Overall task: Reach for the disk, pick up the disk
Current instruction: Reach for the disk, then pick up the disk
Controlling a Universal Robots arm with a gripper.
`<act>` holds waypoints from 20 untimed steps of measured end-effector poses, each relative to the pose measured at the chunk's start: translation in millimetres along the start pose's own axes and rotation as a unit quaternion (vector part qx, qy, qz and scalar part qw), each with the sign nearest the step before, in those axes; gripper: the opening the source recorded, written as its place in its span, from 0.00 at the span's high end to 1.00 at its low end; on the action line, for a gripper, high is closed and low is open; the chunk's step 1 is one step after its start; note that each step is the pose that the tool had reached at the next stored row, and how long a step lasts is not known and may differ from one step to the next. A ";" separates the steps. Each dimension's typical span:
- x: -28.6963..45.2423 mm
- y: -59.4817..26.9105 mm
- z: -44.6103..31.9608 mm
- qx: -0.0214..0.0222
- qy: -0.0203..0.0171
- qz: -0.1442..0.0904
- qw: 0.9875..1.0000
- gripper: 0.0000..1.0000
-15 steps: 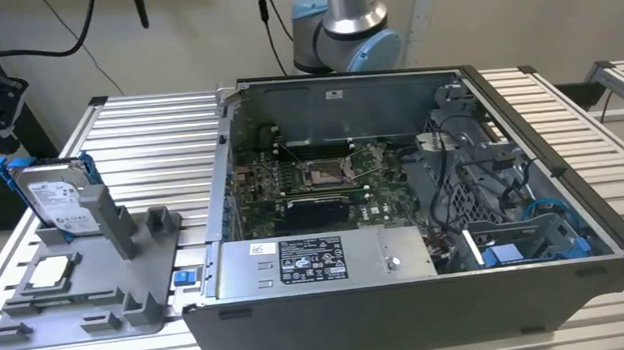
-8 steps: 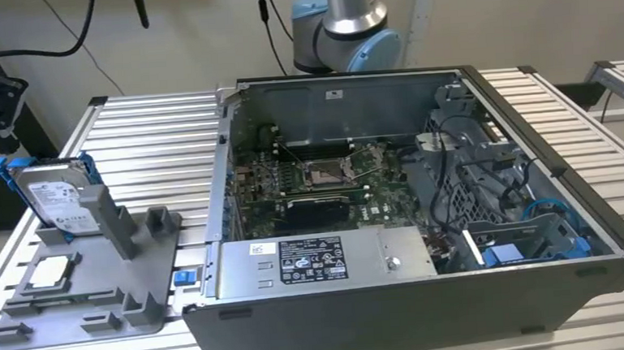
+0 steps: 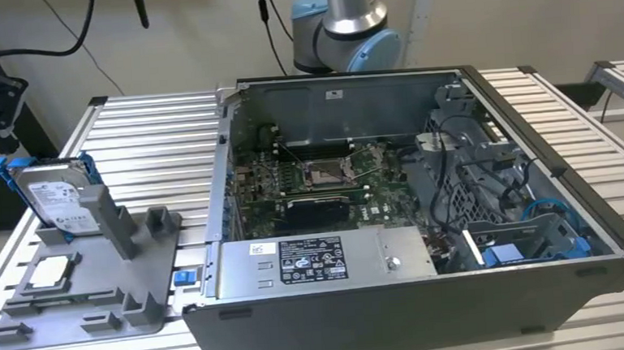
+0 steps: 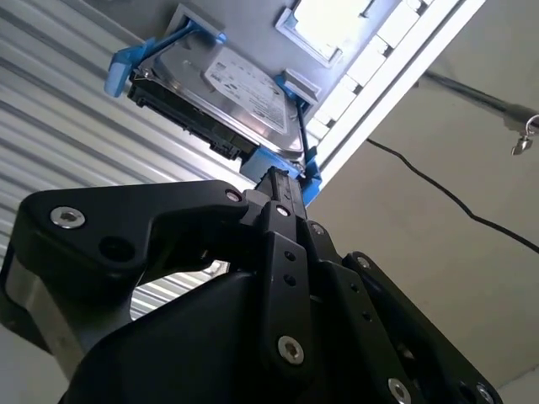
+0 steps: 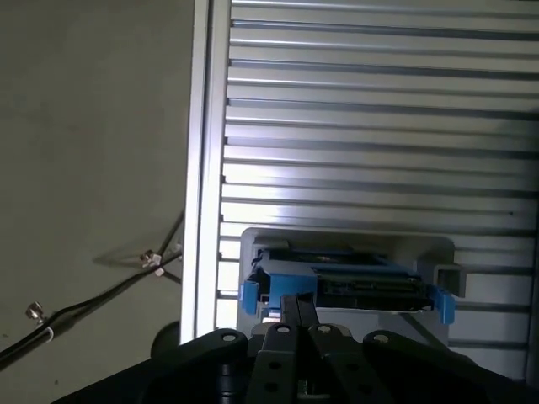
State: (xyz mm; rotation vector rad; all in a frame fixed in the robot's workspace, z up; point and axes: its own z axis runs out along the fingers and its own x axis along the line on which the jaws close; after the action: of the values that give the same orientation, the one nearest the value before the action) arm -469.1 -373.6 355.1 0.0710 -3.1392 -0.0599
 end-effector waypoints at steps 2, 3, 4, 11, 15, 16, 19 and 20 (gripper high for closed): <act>0.0 0.0 0.0 0.000 0.000 -0.012 1.000 1.00; 0.0 0.0 0.0 0.000 0.001 -0.018 1.000 1.00; 0.0 0.0 0.0 0.000 0.001 -0.025 1.000 1.00; 0.0 0.0 0.0 0.000 0.003 -0.086 0.996 1.00; 0.0 0.0 0.0 0.000 0.005 -0.122 0.992 1.00; 0.0 0.0 0.0 0.000 0.005 -0.131 0.991 1.00; 0.0 0.0 0.0 0.000 0.006 -0.158 0.987 1.00; -0.1 0.0 0.0 0.000 0.006 -0.168 0.986 1.00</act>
State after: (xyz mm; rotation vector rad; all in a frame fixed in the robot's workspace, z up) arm -469.1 -373.7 355.1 0.5959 -3.0765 -0.0587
